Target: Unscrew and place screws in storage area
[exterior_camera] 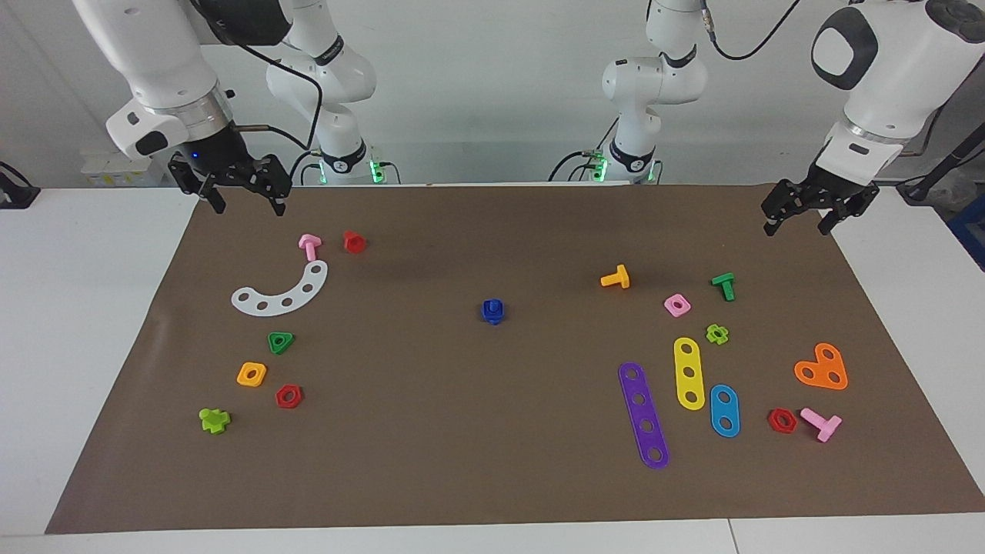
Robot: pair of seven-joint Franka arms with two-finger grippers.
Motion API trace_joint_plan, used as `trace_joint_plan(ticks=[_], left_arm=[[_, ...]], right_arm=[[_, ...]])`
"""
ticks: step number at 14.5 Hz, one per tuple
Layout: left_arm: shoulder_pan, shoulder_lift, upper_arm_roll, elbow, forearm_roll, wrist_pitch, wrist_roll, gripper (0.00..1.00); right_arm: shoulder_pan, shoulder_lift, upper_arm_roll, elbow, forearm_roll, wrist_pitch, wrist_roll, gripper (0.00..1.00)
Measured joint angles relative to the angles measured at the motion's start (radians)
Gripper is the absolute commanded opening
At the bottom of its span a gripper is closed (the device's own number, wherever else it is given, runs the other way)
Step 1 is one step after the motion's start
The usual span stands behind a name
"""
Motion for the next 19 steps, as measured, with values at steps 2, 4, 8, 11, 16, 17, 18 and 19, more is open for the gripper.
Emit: trace_joint_plan(ticks=[2, 4, 8, 11, 16, 17, 18, 19], left_arm=[[0.000, 0.000, 0.000, -0.002, 0.000, -0.001, 0.002, 1.00], [0.002, 0.000, 0.003, -0.002, 0.000, -0.001, 0.002, 1.00], [0.003, -0.001, 0.005, -0.003, 0.000, -0.003, 0.004, 1.00], [0.001, -0.003, -0.003, -0.012, 0.000, -0.009, 0.005, 1.00], [-0.096, 0.011, -0.019, -0.034, -0.042, 0.001, -0.113, 1.00], [-0.134, 0.026, -0.021, -0.038, -0.068, 0.022, -0.162, 0.98], [-0.173, 0.049, -0.023, -0.041, -0.087, 0.057, -0.218, 0.98], [-0.216, 0.078, -0.024, -0.043, -0.097, 0.100, -0.281, 0.98]], right_arm=[[0.000, 0.000, 0.000, 0.000, 0.000, 0.000, 0.000, 1.00], [0.000, 0.000, 0.000, 0.000, 0.000, 0.000, 0.000, 1.00], [0.000, 0.000, 0.000, 0.000, 0.000, 0.000, 0.000, 1.00], [0.000, 0.000, 0.000, 0.000, 0.000, 0.000, 0.000, 1.00], [0.000, 0.000, 0.000, 0.000, 0.000, 0.000, 0.000, 1.00], [0.000, 0.000, 0.000, 0.000, 0.000, 0.000, 0.000, 1.00], [0.000, 0.000, 0.000, 0.000, 0.000, 0.000, 0.000, 1.00], [0.000, 0.000, 0.000, 0.000, 0.000, 0.000, 0.000, 1.00]])
